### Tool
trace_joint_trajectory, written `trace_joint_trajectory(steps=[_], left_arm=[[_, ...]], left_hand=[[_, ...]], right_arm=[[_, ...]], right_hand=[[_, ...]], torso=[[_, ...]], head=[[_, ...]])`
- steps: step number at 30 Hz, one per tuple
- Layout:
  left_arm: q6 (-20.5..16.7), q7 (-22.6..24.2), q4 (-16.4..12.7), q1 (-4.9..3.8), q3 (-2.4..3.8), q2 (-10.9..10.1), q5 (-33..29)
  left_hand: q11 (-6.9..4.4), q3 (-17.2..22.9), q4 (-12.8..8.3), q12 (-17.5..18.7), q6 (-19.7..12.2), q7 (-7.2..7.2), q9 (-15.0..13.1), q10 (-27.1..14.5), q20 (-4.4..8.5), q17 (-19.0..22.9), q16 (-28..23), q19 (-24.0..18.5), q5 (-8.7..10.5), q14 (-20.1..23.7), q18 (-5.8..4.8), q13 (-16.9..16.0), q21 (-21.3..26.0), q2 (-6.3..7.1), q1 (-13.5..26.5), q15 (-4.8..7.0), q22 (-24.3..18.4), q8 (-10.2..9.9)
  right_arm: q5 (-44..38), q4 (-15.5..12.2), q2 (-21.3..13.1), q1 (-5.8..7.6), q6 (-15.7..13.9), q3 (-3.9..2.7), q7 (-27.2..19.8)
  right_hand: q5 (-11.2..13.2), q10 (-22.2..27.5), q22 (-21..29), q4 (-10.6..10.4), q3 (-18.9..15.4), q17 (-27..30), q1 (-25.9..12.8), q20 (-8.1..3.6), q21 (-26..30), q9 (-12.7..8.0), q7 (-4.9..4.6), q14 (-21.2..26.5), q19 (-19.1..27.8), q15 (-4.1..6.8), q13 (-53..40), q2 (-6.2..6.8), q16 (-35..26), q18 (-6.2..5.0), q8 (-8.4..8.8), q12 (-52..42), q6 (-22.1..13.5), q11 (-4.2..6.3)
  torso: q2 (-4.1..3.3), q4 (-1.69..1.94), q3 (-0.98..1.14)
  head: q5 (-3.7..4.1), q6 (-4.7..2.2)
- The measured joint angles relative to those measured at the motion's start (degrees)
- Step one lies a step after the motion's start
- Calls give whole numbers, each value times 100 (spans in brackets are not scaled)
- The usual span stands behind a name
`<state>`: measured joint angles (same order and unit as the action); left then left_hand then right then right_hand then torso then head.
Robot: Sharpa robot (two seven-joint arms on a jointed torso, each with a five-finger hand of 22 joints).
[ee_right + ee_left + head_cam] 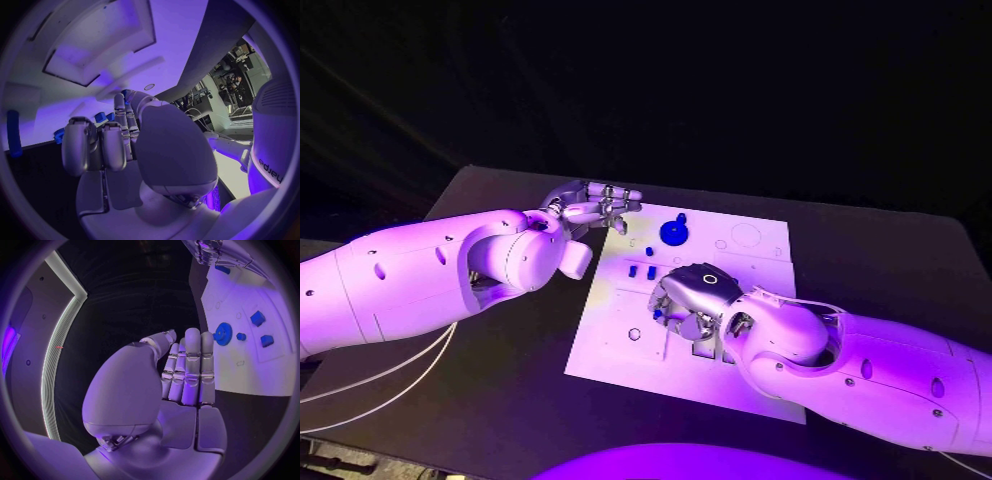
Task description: Assemble the parts on the task board
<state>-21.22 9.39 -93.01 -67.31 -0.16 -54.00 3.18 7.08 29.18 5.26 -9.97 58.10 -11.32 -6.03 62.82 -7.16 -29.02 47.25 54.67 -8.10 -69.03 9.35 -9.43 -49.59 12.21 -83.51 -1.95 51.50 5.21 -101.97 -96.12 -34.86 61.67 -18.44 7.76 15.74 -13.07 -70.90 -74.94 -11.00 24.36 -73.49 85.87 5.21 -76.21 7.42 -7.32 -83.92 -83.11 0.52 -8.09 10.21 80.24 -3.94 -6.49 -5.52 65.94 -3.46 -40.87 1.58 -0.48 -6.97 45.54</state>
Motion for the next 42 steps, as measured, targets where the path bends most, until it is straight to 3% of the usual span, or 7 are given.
trace_joint_trajectory(steps=[13, 19, 27, 31, 35, 38, 42], left_arm=[[6, -15, -10, -1, 0, -6, 0], [10, -21, -10, -1, 0, -7, 0], [20, -29, -10, -1, -1, -36, 1], [26, -32, -11, -1, -2, -51, 1], [32, -35, -14, -1, -5, -59, 1], [38, -35, -17, -1, -7, -60, 1], [49, -36, -19, -1, -8, -57, 1]], left_hand=[[0, 0, 0, -24, 0, 0, 5, 0, 0, 0, 0, 0, 0, 0, -1, 0, 0, 0, 0, 0, 0, 0], [0, 0, 0, -24, -11, -11, 11, -41, 0, 7, 0, 0, 0, 1, -1, 0, 0, 0, 0, -2, -4, 0], [1, 0, 0, -24, -21, -20, 10, -42, 0, 7, 0, 0, 0, 9, -2, 0, 0, 0, 0, -9, -4, 0], [1, 0, 0, -24, -21, -19, 10, -42, -2, 6, 0, -2, 0, 9, 57, 0, 0, 0, 0, -10, -4, 0], [0, 0, 0, -24, -29, -12, 10, -42, -20, 6, 0, -20, 0, 9, 89, 0, 0, 0, 0, -10, -4, 0], [0, 0, 0, -24, -29, -12, 10, -41, -20, 10, 0, -20, 0, 10, 90, 0, 0, 0, 0, -10, -4, 0], [0, 0, 0, -25, -29, -11, 10, -41, -20, 11, 0, -20, 0, 10, 91, 0, 0, 0, 0, -10, -4, 0]], right_arm=[[-9, 7, 14, -8, 32, 7, 17], [-11, -53, -75, -15, -63, 12, 45], [-13, -554, -589, 0, -257, -67, 98], [39, -866, -1036, 158, -280, -136, 126], [147, -943, -1416, 416, -178, -175, 186], [222, -921, -1632, 533, -74, -185, 224], [287, -852, -1779, 589, 32, -182, 243]], right_hand=[[-170, 363, 1, 9, -43, 28, -384, 53, 138, -77, -203, -10, 53, -72, 116, 201, 0, 0, 242, 178, -306, -193], [-170, 585, 1, 48, -146, 97, -443, 115, 271, -146, -205, -11, 115, -115, 156, 260, 0, 0, 275, 188, -577, -233], [-170, 604, 2, 60, -158, 123, -444, 115, 291, -149, -199, -11, 115, -115, 155, 262, -22, 0, 275, 155, -587, -214], [-170, 620, 2, 48, -231, 137, -517, 135, 342, -149, -193, -11, 135, -115, 155, 268, -22, 0, 275, 124, -587, -201], [-471, 844, 3, -52, -956, 242, -793, 147, 570, -174, -48, -11, 226, -115, 176, 350, -101, 0, 275, 59, -666, -183], [-660, 943, 3, -145, -1943, 312, -632, 144, 643, -185, 9, -11, 228, -115, 171, 162, -133, -1, 275, -113, -709, -183], [-679, 943, 3, -231, -2256, 317, -555, 144, 643, -185, 9, -11, 228, -115, 160, 86, -133, -1, 275, -200, -709, -183]], torso=[[3, -1, 0], [5, -1, 3], [5, -6, 4], [5, -7, 4], [9, -17, 0], [16, -28, -3], [25, -42, -7]], head=[[15, -11], [30, -24], [75, -55], [124, -76], [193, -107], [254, -135], [297, -161]])
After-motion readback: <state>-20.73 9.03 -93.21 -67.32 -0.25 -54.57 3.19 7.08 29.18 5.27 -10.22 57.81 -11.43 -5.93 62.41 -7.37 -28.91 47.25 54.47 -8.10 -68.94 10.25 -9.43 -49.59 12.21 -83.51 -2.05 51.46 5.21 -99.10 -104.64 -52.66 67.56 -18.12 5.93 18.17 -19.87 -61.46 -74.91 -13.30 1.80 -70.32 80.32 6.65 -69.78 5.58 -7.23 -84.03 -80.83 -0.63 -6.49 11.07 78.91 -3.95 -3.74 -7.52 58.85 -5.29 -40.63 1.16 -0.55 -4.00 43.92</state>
